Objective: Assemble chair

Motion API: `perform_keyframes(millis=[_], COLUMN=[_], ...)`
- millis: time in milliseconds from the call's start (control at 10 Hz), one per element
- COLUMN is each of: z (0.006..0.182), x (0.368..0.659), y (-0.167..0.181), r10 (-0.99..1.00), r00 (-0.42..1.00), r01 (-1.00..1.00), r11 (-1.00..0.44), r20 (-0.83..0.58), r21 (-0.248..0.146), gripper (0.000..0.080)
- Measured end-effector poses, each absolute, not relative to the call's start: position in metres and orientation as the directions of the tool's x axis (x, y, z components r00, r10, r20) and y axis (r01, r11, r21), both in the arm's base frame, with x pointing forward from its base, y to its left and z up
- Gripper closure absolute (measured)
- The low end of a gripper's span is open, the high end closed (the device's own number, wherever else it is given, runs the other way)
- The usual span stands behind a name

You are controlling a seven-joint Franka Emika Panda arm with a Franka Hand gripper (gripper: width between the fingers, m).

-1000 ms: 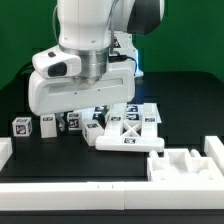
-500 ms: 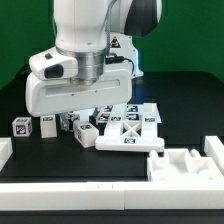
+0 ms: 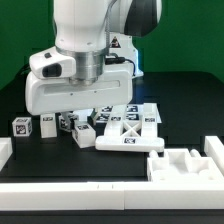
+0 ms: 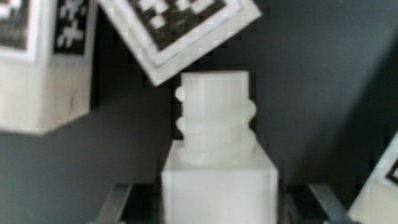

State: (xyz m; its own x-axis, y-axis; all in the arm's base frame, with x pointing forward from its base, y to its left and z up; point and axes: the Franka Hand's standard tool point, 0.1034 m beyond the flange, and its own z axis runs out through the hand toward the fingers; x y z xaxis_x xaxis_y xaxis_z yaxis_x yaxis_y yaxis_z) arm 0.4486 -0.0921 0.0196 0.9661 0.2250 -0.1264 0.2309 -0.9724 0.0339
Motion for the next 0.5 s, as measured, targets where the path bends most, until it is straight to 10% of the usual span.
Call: perform_keyframes(millis=[500], z=[0.020], x=[0.447], y=[-0.108], r10=[-0.079], r00=[0.992], r01=[-0.082], r11=[-0.996], r20=[-0.101], r21=[-0.024], gripper=[0.0517])
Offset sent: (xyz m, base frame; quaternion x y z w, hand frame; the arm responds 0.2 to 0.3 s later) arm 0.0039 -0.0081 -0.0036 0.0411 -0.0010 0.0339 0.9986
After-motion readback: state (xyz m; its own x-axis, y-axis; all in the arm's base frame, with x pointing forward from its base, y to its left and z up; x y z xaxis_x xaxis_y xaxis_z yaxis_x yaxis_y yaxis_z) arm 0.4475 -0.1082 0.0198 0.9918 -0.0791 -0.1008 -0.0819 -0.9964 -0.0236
